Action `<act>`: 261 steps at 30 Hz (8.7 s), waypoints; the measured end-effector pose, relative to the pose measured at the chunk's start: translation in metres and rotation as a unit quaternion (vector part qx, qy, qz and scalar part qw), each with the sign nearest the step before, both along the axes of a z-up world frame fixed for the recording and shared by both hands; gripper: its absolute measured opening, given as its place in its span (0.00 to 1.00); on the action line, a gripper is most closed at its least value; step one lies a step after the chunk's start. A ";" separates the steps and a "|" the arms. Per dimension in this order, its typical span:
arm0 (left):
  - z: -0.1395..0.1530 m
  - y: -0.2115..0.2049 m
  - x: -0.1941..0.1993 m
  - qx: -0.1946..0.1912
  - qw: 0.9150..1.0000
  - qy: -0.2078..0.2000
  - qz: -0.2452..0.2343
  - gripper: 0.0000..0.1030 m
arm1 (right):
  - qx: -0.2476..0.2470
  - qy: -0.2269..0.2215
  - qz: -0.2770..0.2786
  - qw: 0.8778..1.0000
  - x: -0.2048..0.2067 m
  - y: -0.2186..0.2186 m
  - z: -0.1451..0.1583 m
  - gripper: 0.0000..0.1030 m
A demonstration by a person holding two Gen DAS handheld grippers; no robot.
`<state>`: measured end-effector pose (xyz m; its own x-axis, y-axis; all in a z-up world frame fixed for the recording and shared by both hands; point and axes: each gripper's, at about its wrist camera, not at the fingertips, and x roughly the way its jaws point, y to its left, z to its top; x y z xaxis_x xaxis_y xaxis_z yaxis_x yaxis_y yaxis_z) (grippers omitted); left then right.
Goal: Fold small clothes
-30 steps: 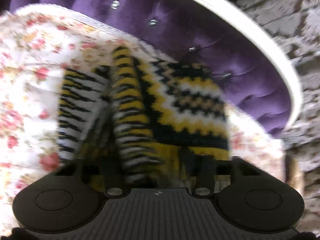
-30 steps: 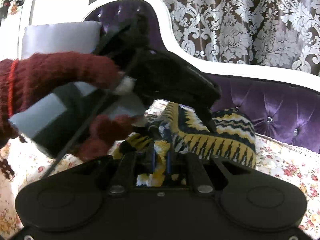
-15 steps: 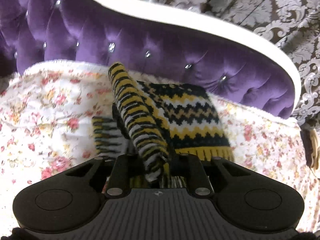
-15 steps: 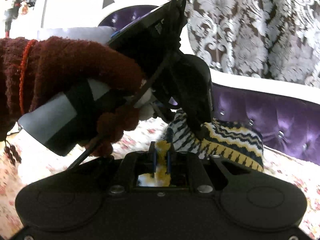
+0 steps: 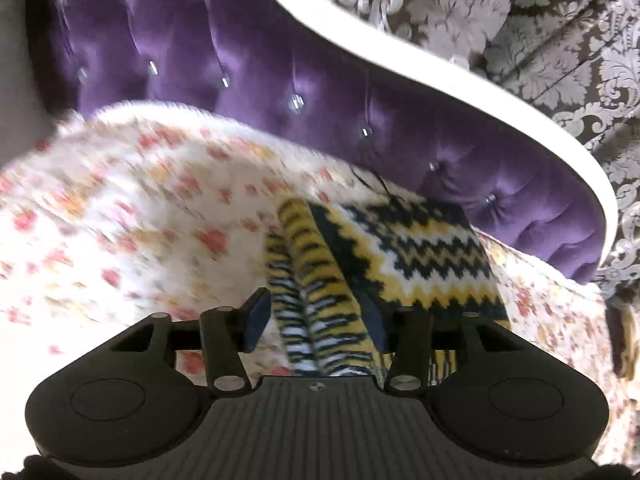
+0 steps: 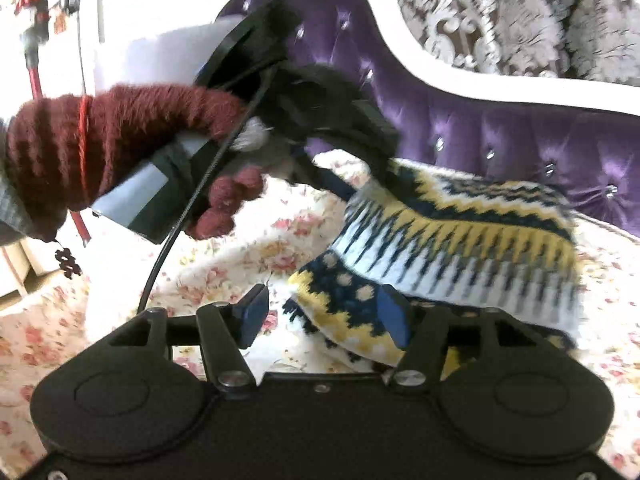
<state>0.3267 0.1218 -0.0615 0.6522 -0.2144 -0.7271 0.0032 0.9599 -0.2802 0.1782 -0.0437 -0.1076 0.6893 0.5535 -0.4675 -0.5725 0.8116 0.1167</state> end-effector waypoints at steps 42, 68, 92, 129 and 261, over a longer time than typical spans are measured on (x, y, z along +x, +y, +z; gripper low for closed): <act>-0.066 -0.060 -0.083 0.106 0.994 -0.001 0.004 0.76 | -0.006 0.071 -0.111 0.991 0.033 -0.057 -0.033 0.88; -0.077 -0.067 -0.117 0.098 0.989 -0.092 0.064 0.77 | 0.073 0.081 -0.084 0.990 0.030 -0.077 -0.030 0.99; -0.026 0.025 -0.102 -0.055 0.990 -0.061 0.114 0.75 | 0.174 0.100 -0.116 0.973 0.104 -0.152 0.041 0.99; -0.065 -0.015 -0.022 -0.108 0.994 0.022 -0.009 0.45 | 0.212 0.232 -0.065 0.947 0.209 -0.119 -0.054 0.55; 0.009 -0.127 -0.320 0.107 0.992 -0.052 0.036 0.85 | -0.006 0.083 -0.224 0.971 -0.166 -0.121 0.048 1.00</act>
<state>0.0070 -0.0047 -0.0526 0.7339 -0.0128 -0.6792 -0.0490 0.9962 -0.0717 0.0121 -0.1648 -0.0598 0.7740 0.2086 -0.5979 -0.1349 0.9768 0.1663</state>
